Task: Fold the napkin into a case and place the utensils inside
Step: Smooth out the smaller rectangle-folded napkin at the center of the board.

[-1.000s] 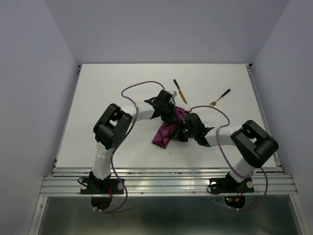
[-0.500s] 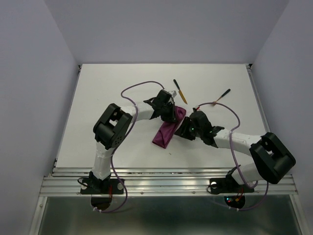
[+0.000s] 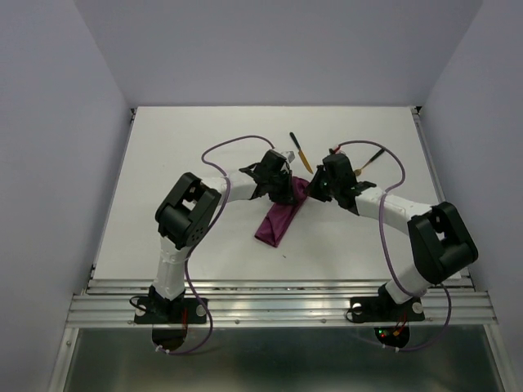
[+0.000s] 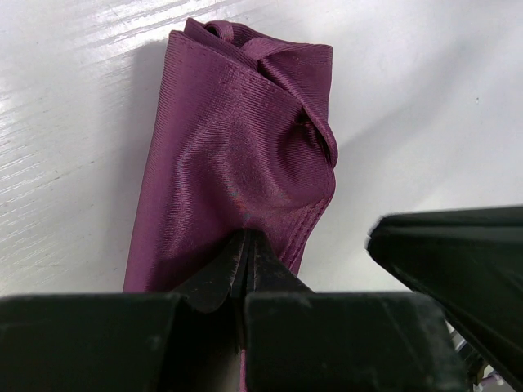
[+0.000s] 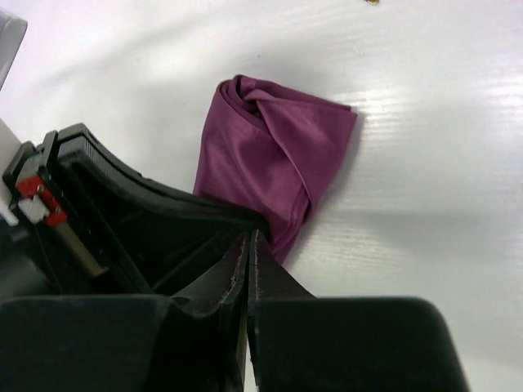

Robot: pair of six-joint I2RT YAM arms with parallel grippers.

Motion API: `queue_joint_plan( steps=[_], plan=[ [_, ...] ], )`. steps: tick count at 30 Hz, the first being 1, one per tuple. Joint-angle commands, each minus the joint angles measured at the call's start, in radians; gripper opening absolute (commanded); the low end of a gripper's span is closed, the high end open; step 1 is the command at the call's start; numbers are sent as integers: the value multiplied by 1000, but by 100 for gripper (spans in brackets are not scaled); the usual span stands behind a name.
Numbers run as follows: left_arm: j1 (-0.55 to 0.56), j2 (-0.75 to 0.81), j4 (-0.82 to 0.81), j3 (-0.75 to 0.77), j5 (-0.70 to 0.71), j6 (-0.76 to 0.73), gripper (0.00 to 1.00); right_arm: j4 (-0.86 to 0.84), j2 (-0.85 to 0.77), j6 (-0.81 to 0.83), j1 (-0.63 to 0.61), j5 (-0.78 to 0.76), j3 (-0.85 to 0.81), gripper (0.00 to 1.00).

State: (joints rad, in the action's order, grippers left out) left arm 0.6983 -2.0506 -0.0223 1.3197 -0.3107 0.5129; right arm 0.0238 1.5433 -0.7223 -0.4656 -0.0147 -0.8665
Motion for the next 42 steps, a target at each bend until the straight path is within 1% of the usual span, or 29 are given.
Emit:
queue_joint_plan(
  steps=[1,11,16,19,22,32,42],
  plan=[
    [-2,30,30,-28,16,-24,0,14,75,55,4,-1,-78,2],
    [-2,47,35,-48,4,-28,0,27,231,83,4,-54,-187,1],
    [-2,66,36,-62,-5,-28,0,63,285,103,4,-152,-239,1],
    [-3,75,38,-65,-7,-30,0,76,290,107,4,-162,-256,1],
    [-2,79,42,-62,-5,-31,0,82,258,110,4,-142,-253,1],
    [-2,61,44,-40,-8,-31,0,70,172,100,4,-85,-201,1],
    [-2,73,54,-34,-5,-28,0,57,259,110,4,-134,-204,1]
  ],
)
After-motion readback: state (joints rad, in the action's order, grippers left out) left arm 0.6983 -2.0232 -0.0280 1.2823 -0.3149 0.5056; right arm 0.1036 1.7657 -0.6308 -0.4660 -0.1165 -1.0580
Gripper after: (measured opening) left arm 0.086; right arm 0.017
